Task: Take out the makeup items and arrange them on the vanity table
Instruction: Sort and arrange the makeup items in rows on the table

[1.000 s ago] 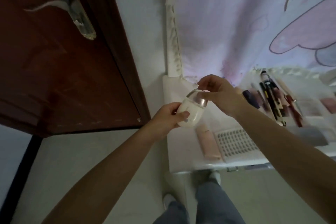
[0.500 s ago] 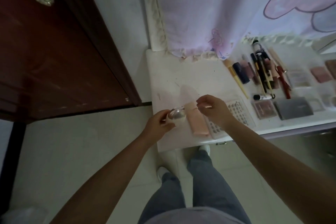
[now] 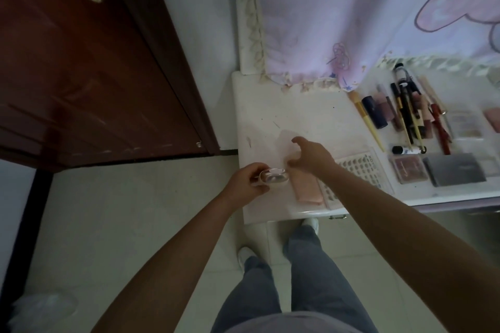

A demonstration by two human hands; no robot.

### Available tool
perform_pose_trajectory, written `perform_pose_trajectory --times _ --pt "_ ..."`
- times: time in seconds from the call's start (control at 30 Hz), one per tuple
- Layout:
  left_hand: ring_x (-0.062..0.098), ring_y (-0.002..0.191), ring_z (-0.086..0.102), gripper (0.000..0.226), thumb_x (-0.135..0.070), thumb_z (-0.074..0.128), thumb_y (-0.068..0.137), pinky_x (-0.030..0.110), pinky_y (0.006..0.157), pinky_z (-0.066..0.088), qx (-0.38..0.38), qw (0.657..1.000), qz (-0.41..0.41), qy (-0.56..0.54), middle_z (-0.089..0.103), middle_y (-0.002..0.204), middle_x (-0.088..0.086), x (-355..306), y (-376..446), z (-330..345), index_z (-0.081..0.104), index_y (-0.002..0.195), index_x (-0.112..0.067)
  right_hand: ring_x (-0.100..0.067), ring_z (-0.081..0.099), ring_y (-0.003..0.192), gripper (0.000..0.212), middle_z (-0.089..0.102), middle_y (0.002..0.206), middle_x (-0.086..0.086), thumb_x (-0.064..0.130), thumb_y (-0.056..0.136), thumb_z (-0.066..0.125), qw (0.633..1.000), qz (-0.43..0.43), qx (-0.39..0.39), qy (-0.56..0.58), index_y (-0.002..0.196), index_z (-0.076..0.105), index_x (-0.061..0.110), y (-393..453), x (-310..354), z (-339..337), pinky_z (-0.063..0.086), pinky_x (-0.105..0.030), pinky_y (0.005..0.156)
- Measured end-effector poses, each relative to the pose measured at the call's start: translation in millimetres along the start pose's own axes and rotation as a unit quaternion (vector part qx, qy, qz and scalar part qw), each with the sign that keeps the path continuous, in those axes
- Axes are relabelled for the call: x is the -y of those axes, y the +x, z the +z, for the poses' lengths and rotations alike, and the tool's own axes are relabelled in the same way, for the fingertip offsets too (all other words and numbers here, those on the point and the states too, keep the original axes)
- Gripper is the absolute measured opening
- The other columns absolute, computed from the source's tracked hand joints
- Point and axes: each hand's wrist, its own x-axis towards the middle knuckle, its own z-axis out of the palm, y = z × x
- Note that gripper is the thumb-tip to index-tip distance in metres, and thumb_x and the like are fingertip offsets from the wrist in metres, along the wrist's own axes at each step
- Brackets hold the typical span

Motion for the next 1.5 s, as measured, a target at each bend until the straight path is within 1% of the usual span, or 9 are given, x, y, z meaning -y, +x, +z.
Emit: perform_pose_trajectory --times 0.3,0.43,0.53,0.7,0.83,1.0,1.1,1.2,1.5 --pt "0.013 0.121 0.038 0.069 0.015 0.061 0.074 0.023 0.089 0.039 0.039 0.999 -0.028 -0.025 0.040 0.136 0.008 -5 -20 -18 0.038 0.132 -0.013 -0.016 0.054 0.093 0.036 0.060 0.122 -0.010 0.020 0.082 0.061 0.998 -0.008 0.040 0.057 0.117 0.061 0.010 -33 -6 -55 0.043 -0.024 0.077" --pt "0.012 0.129 0.029 0.071 -0.002 0.066 0.079 0.017 0.095 0.032 -0.012 0.995 0.072 0.066 0.026 0.144 0.005 -36 -31 -30 0.029 0.138 -0.015 -0.029 0.059 0.096 0.025 0.066 0.105 -0.019 0.015 0.082 0.059 0.997 -0.033 -0.058 0.031 0.103 0.066 0.002 -70 -3 -103 0.047 -0.036 0.083" --pt "0.016 0.134 0.022 0.079 -0.024 0.070 0.079 0.024 0.109 0.022 -0.044 0.973 0.159 0.164 0.021 0.146 0.003 -84 -31 -26 0.023 0.141 -0.016 -0.009 0.054 0.076 0.028 0.069 0.091 -0.002 0.019 0.083 0.058 0.989 -0.062 -0.133 0.038 0.110 0.065 0.014 -92 11 -142 0.039 -0.025 0.070" --pt "0.025 0.116 0.040 0.073 -0.043 0.070 0.073 0.027 0.093 0.032 -0.173 0.875 0.274 0.360 0.044 0.129 0.009 -174 -31 -18 0.040 0.130 -0.008 -0.005 0.047 0.063 0.020 0.059 0.086 0.001 0.022 0.088 0.051 0.950 -0.119 -0.244 0.154 0.104 0.062 0.015 -117 50 -183 0.035 -0.019 0.059" --pt "0.031 0.064 0.062 0.038 -0.014 0.083 0.056 0.027 0.053 0.049 -0.295 0.769 0.354 0.443 0.066 0.078 0.015 -211 -42 -33 0.065 0.085 0.001 -0.005 0.042 0.059 0.014 0.047 0.069 0.007 0.024 0.092 0.043 0.930 -0.137 -0.266 0.215 0.088 0.052 0.014 -127 72 -191 0.032 -0.018 0.054" --pt "0.024 0.055 0.064 0.037 0.000 0.082 0.046 0.021 0.043 0.046 -0.325 0.713 0.377 0.494 0.069 0.068 0.011 -213 -53 -51 0.071 0.081 -0.001 -0.013 0.037 0.053 0.027 0.040 0.059 0.000 0.023 0.093 0.040 0.911 -0.150 -0.251 0.292 0.074 0.049 0.006 -128 88 -186 0.030 -0.024 0.054" --pt "0.021 0.049 0.060 0.033 -0.005 0.083 0.054 0.020 0.037 0.041 -0.304 0.728 0.348 0.506 0.065 0.062 0.007 -215 -62 -64 0.070 0.084 -0.002 -0.008 0.042 0.057 0.015 0.046 0.064 0.006 0.021 0.093 0.040 0.907 -0.225 -0.263 0.238 0.087 0.052 0.015 -130 97 -184 0.033 -0.016 0.051" --pt "0.028 0.084 0.060 0.023 -0.015 0.050 0.092 0.031 0.067 0.042 -0.250 0.821 0.286 0.427 0.064 0.095 0.011 -217 -67 -82 0.058 0.110 -0.005 -0.008 0.051 0.064 0.015 0.052 0.073 0.006 0.018 0.092 0.044 0.902 -0.317 -0.233 0.177 0.102 0.051 0.029 -138 98 -190 0.038 -0.006 0.056" --pt "0.016 0.084 0.052 0.025 -0.005 0.041 0.095 0.017 0.068 0.041 -0.103 0.973 0.191 0.074 0.057 0.093 0.007 -221 -80 -102 0.058 0.113 -0.001 0.010 0.059 0.079 0.038 0.061 0.100 0.019 -0.006 0.081 0.056 0.859 -0.424 -0.143 0.248 0.083 0.064 0.031 -152 99 -208 0.044 -0.004 0.071"
